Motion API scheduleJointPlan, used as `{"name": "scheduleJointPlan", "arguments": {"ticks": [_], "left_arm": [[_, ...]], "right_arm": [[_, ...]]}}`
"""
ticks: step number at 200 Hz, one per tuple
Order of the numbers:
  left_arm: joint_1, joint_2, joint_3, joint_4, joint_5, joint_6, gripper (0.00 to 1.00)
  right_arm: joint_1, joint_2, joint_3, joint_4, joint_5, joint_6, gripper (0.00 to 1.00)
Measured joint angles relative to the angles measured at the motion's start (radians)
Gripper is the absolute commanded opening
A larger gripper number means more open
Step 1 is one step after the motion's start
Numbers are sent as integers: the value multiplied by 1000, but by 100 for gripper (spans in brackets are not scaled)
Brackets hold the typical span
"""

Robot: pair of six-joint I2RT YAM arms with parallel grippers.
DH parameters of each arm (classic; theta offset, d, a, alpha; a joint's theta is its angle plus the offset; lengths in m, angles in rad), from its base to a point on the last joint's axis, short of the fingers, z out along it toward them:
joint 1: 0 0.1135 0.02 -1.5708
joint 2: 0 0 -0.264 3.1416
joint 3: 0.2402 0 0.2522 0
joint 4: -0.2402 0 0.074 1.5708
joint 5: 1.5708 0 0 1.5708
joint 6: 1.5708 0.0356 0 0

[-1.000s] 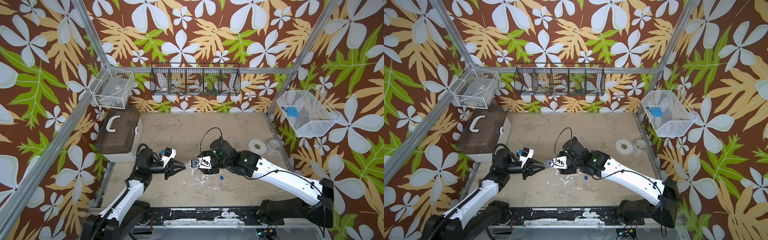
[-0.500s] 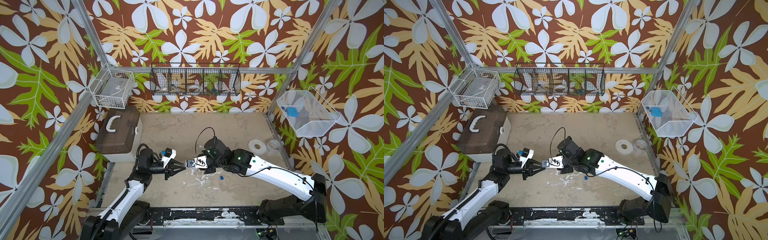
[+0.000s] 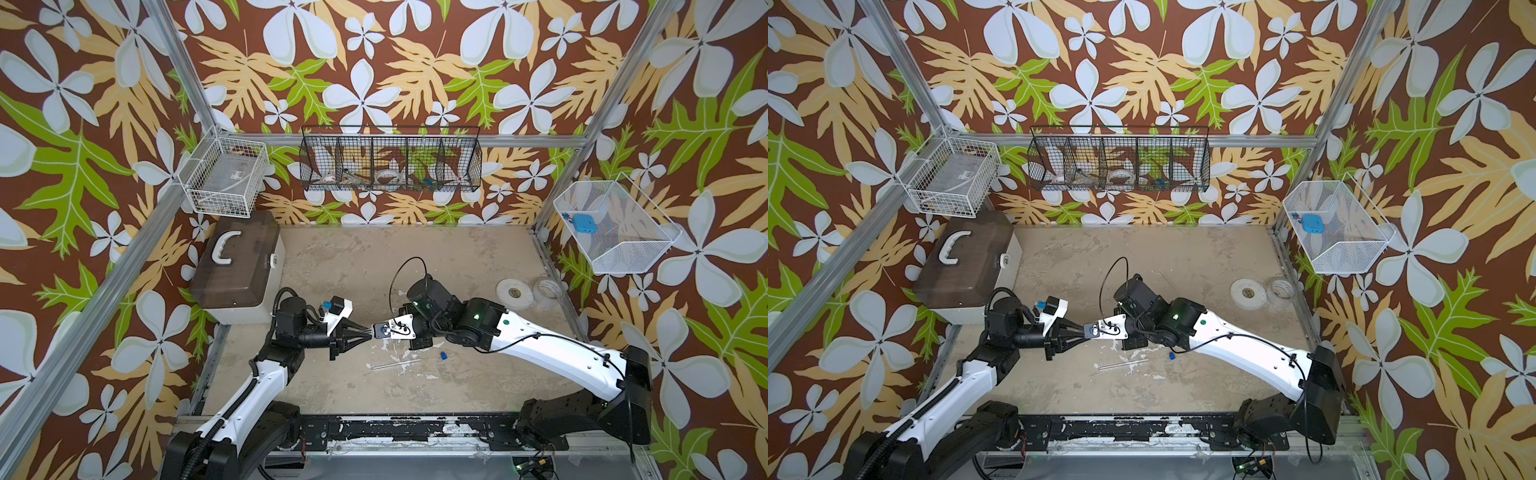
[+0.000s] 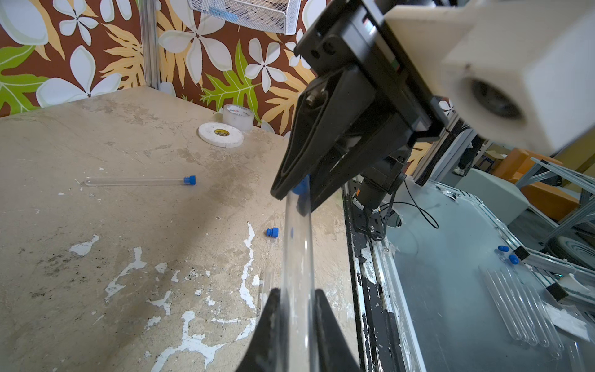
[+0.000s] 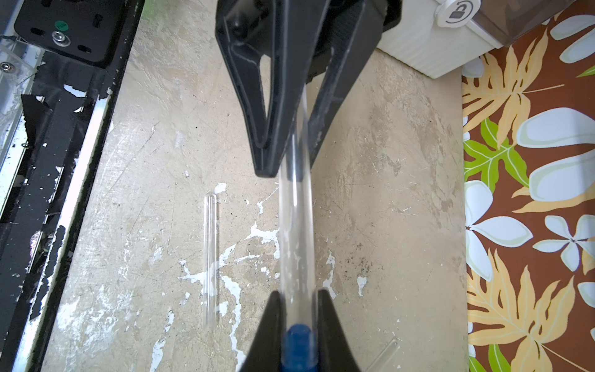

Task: Insert stoppers into test tubes
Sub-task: Insert the stopper into the test tube.

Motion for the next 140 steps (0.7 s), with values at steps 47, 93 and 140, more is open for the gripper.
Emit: {"name": "scheduleJointPlan", "arguments": {"ticks": [47,93,140], "left_arm": [[0,-3,0,1,2,0,68],[10,-10,0,0,1,-6,100],[41,-25,49,-53,-143,10,100]], "right_arm": [[-3,-10,-11,11,14,6,11],[0,-24,-28,15,18,10,11],[-32,-64,-71,32,36,35,11]]}}
